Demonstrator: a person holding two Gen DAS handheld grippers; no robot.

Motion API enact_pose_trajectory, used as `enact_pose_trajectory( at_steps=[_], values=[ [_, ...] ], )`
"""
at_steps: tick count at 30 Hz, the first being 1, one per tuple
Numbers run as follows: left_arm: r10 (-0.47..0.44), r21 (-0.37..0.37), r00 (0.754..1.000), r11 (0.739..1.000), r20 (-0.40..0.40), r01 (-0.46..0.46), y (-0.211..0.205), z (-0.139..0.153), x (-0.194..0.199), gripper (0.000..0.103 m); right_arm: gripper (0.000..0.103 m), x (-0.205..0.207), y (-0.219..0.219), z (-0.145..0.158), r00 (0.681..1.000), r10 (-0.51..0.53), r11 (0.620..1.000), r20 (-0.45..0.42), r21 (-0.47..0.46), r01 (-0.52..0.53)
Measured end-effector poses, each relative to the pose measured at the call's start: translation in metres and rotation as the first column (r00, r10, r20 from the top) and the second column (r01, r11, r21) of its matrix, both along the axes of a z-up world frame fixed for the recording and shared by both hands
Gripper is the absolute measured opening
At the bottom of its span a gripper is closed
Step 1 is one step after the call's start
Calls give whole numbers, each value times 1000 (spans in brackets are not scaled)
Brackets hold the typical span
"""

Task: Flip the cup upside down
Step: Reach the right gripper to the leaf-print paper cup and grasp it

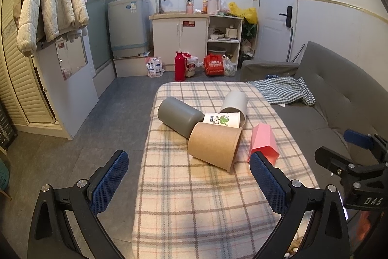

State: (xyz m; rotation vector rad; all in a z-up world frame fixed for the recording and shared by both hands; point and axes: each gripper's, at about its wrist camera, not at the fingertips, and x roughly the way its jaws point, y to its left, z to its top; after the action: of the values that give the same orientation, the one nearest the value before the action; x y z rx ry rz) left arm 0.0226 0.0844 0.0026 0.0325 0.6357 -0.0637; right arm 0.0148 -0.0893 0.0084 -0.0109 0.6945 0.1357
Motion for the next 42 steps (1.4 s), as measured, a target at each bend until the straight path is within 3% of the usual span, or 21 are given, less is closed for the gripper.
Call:
enact_pose_trajectory(
  at_steps=[6, 12, 16, 18, 21, 29, 34, 36, 40, 42],
  values=[
    [37, 7, 998, 999, -44, -37, 5, -6, 20, 103, 103, 39, 6, 6, 990, 127, 991, -56, -39, -130],
    [109, 1, 989, 994, -99, -109, 26, -19, 49, 103, 103, 104, 18, 11, 959, 259, 957, -119, -104, -271],
    [157, 16, 978, 988, -138, -156, 40, -33, 73, 103, 102, 147, 36, 4, 913, 364, 914, -184, -117, -388],
    [175, 20, 972, 985, -158, -174, 47, -39, 83, 103, 96, 170, 44, -3, 881, 418, 886, -223, -111, -449],
    [201, 22, 962, 980, -185, -200, 59, -50, 99, 103, 82, 206, 59, -22, 816, 478, 841, -324, -100, -532],
    [207, 38, 942, 978, -264, -205, 67, -84, 128, 103, 72, 249, 76, -79, 669, 545, 743, -506, -77, -664],
    [201, 30, 936, 979, -291, -201, 69, -95, 133, 103, 72, 254, 83, -77, 640, 576, 710, -510, -76, -700],
    [200, 26, 935, 979, -292, -201, 71, -97, 134, 103, 62, 251, 88, -74, 637, 583, 694, -505, -99, -713],
    [203, 12, 934, 978, -294, -209, 76, -97, 134, 103, 60, 245, 100, -77, 605, 593, 658, -531, -112, -744],
    [204, 6, 934, 977, -293, -211, 77, -97, 134, 103, 58, 250, 100, -79, 610, 580, 667, -540, -116, -736]
  ],
)
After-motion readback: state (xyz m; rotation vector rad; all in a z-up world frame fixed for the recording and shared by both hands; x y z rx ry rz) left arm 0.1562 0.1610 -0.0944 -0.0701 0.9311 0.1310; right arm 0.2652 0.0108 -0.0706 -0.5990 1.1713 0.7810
